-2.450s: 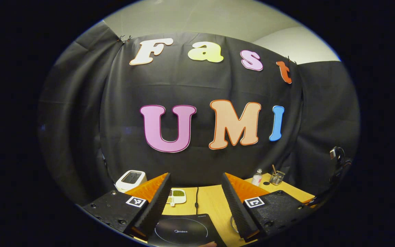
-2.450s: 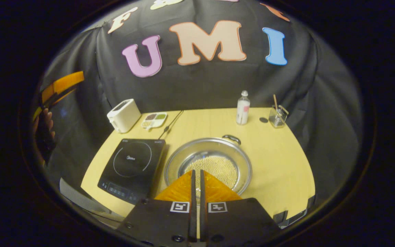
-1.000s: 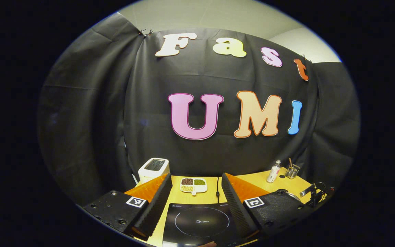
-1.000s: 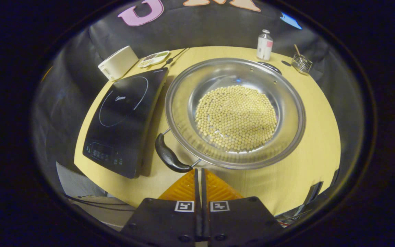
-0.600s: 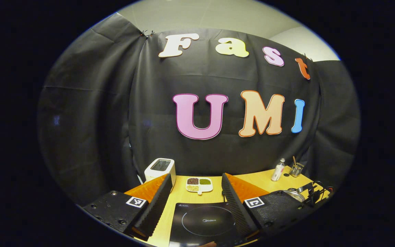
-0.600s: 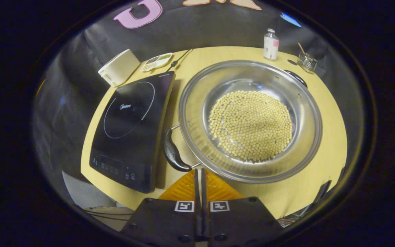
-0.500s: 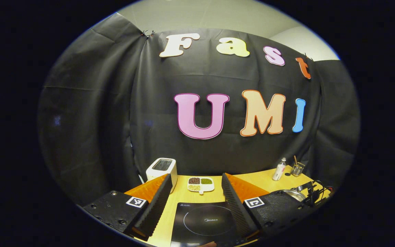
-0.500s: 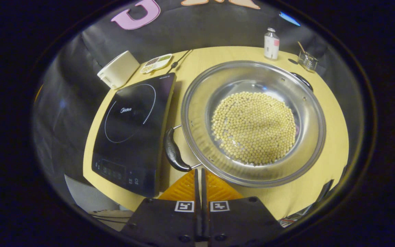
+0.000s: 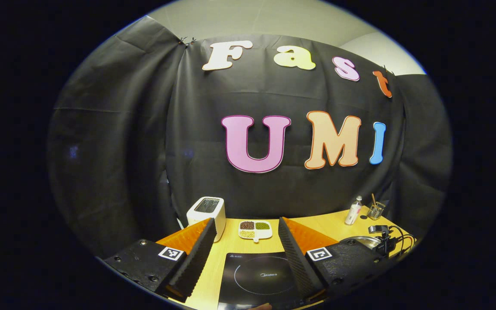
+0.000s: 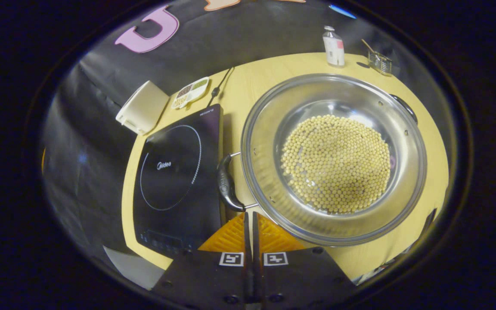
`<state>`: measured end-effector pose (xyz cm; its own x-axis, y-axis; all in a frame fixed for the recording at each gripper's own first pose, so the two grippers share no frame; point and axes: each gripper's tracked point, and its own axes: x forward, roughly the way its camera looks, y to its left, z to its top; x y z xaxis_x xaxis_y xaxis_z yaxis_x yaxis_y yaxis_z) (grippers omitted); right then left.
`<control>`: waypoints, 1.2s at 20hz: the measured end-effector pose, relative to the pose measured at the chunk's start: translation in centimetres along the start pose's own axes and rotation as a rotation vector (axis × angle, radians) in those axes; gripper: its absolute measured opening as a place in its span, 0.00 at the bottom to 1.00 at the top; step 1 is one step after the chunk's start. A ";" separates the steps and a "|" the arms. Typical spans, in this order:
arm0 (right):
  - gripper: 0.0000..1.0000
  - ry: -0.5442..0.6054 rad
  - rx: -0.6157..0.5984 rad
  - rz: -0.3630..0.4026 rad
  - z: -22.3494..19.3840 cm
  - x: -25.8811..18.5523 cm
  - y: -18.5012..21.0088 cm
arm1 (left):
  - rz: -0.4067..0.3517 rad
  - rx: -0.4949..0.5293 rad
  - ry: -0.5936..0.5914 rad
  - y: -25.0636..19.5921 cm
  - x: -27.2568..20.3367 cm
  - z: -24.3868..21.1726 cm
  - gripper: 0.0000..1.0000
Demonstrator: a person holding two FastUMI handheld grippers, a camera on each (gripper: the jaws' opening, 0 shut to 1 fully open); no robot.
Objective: First push the handle of the pot to place it horizontally, then grasp the pot with both hands and set it on the induction cooktop.
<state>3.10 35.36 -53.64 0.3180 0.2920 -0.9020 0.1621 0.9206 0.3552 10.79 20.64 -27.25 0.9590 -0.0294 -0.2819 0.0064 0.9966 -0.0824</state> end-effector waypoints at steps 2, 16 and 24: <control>0.00 -0.004 0.036 0.023 0.5 0.4 0.8 | 0.003 0.007 0.000 0.1 -0.1 0.0 0.88; 0.00 -0.146 0.041 0.062 4.3 -3.0 -0.5 | -0.051 0.004 0.026 -2.7 -0.7 -0.2 0.88; 0.00 -0.314 0.030 -0.098 9.3 -7.4 -11.1 | -0.186 -0.062 0.152 -10.1 0.5 -3.9 0.89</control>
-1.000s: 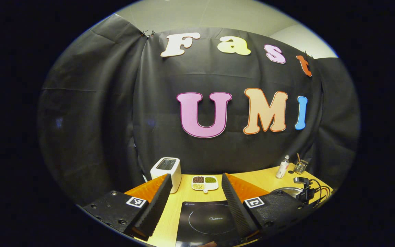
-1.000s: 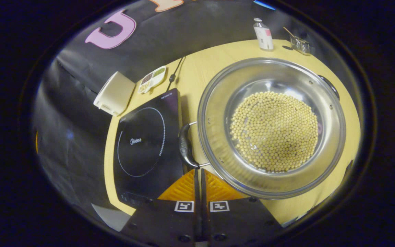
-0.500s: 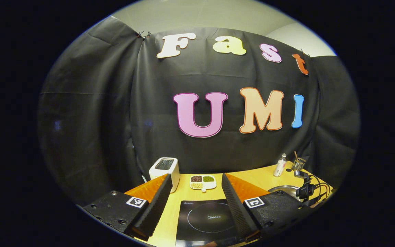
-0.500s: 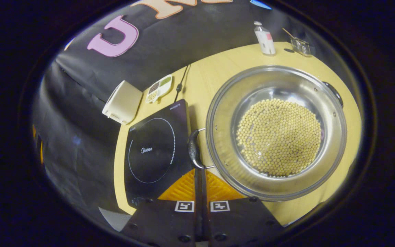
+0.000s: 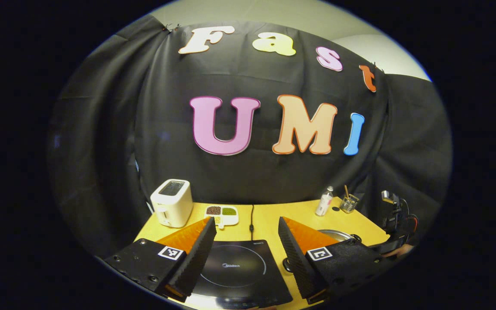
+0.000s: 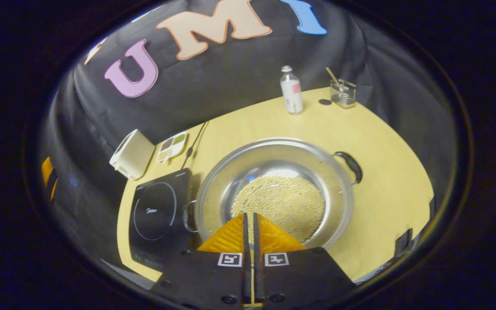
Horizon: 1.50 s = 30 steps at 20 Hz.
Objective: First push the handle of the pot to place it horizontally, then grasp the pot with both hands and set it on the induction cooktop.
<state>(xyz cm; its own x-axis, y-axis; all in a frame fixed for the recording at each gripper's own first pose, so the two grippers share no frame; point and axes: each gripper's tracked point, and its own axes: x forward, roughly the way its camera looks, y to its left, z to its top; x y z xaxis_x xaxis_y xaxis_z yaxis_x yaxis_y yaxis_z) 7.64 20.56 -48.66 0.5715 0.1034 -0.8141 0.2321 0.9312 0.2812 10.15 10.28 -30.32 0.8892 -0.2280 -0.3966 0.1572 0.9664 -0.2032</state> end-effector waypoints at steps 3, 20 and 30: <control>0.09 -0.015 -0.003 -0.037 2.0 -0.1 -3.6 | -0.051 -0.080 0.096 -3.2 1.4 -3.1 0.87; 0.83 0.068 -0.170 -0.059 6.7 6.4 -15.5 | 0.005 -0.340 0.532 -10.7 9.0 -20.3 0.86; 0.83 0.162 -0.180 0.000 4.9 9.6 -15.6 | 0.018 -0.301 0.683 -10.9 12.0 -26.5 0.83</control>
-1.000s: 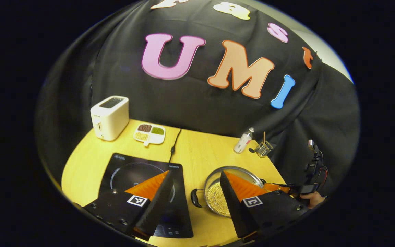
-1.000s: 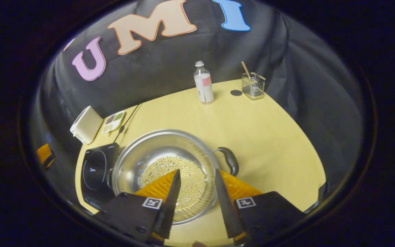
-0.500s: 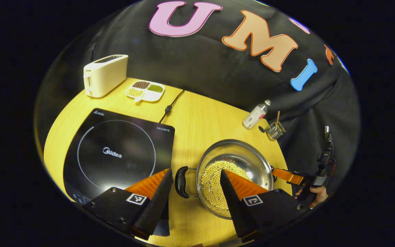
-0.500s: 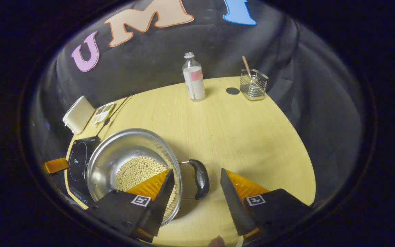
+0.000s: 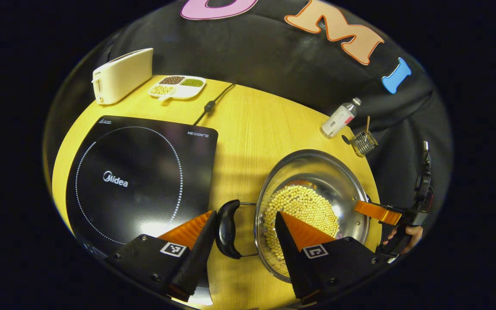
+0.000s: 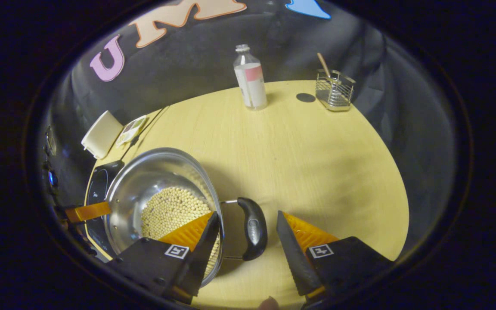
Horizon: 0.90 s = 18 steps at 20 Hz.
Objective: First push the handle of the pot to place it horizontally, then grasp the pot with both hands and set it on the induction cooktop.
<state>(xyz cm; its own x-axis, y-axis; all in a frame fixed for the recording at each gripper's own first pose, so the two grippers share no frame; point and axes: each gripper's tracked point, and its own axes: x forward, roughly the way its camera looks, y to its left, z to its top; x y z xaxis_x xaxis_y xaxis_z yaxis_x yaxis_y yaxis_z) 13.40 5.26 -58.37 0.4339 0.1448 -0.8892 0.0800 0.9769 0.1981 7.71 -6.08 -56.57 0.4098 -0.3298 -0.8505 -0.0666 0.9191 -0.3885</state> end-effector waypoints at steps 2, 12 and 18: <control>0.84 0.017 -0.006 0.003 -0.4 0.5 -0.1 | 0.009 0.009 0.012 0.1 0.3 -0.2 0.83; 0.65 0.066 0.037 0.021 -0.9 1.4 -0.7 | 0.033 0.005 0.091 0.2 2.9 -1.8 0.68; 0.51 0.085 0.086 0.031 -1.9 1.0 -0.7 | 0.031 0.023 0.121 0.2 2.7 -1.9 0.58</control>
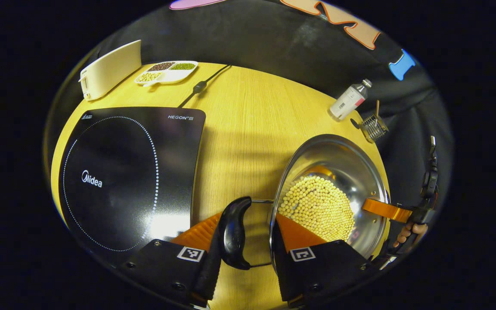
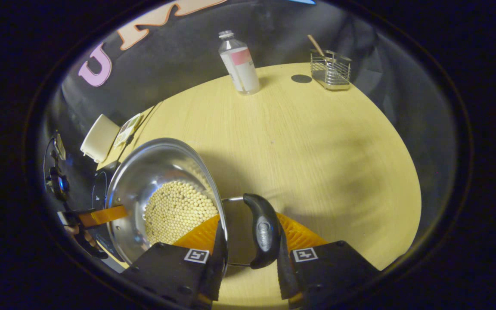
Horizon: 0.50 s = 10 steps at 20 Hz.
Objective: First push the handle of the pot to place it horizontally, then grasp the pot with both hands and set it on the induction cooktop.
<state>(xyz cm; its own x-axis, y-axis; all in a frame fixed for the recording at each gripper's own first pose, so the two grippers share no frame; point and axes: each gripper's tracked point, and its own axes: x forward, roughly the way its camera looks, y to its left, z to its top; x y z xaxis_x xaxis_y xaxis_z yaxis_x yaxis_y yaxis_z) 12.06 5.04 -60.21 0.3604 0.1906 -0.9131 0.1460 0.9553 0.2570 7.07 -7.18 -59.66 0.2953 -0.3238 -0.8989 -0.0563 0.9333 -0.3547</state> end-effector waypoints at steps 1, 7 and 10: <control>0.49 0.006 0.001 -0.002 -0.1 -0.5 0.0 | 0.003 -0.006 0.002 -0.1 0.0 -0.2 0.58; 0.51 -0.020 -0.011 0.034 0.0 -2.9 1.1 | 0.010 -0.010 -0.034 -0.4 -3.5 -0.1 0.57; 0.51 -0.028 -0.011 0.071 0.2 -4.0 3.1 | 0.029 -0.008 -0.065 0.6 -6.0 0.5 0.60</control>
<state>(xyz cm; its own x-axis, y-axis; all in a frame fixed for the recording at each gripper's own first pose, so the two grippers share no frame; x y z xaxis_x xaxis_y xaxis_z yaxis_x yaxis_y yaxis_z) 11.31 7.21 -55.70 0.3952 0.2518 -0.8834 0.1087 0.9421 0.3171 5.76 -4.58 -54.40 0.3551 -0.2855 -0.8902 -0.0730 0.9408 -0.3309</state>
